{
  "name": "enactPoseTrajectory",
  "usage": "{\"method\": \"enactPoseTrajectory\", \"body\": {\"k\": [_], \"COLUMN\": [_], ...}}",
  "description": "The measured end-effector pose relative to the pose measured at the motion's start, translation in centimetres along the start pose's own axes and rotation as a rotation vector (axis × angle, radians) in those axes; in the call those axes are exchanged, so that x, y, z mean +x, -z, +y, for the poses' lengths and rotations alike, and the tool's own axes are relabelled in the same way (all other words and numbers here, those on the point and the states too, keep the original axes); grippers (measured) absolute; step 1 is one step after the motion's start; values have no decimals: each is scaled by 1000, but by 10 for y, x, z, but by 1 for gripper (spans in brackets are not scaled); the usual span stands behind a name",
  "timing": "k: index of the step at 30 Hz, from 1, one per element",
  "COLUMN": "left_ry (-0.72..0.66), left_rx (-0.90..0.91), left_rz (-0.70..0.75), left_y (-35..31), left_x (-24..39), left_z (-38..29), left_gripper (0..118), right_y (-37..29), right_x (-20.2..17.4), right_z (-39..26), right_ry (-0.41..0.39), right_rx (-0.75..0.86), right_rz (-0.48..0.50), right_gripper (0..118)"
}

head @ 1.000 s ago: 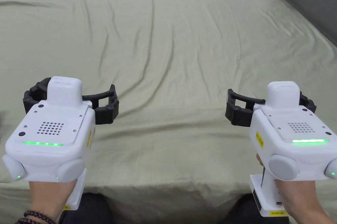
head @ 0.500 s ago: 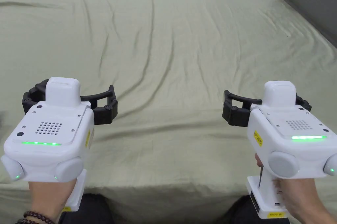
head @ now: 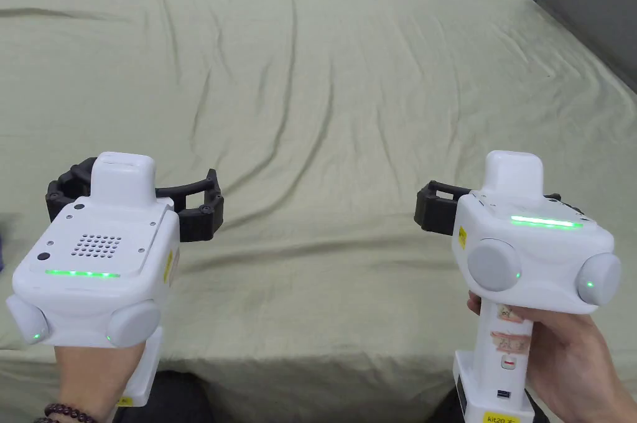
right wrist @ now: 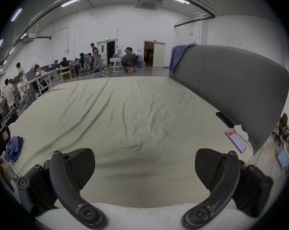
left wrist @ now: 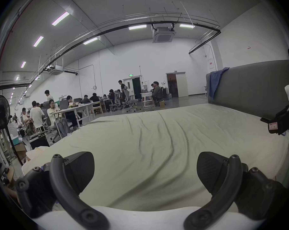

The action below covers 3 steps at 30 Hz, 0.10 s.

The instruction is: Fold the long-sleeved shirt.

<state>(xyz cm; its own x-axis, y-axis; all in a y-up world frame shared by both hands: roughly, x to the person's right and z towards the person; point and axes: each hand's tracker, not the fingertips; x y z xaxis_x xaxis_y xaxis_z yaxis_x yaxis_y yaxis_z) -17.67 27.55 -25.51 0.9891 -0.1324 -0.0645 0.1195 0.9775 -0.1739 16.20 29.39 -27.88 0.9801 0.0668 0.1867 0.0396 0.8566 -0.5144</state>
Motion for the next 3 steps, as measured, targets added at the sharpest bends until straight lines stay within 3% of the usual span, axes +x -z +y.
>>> {"method": "enactPoseTrajectory", "body": {"k": [3], "left_ry": [-11], "left_rx": [-3], "left_rz": [0], "left_y": [1], "left_x": [-1], "left_z": [0], "left_gripper": [118], "right_y": [-5], "right_x": [7], "right_z": [2], "right_ry": [16], "right_rx": [17], "right_rz": [52], "right_gripper": [118]}}
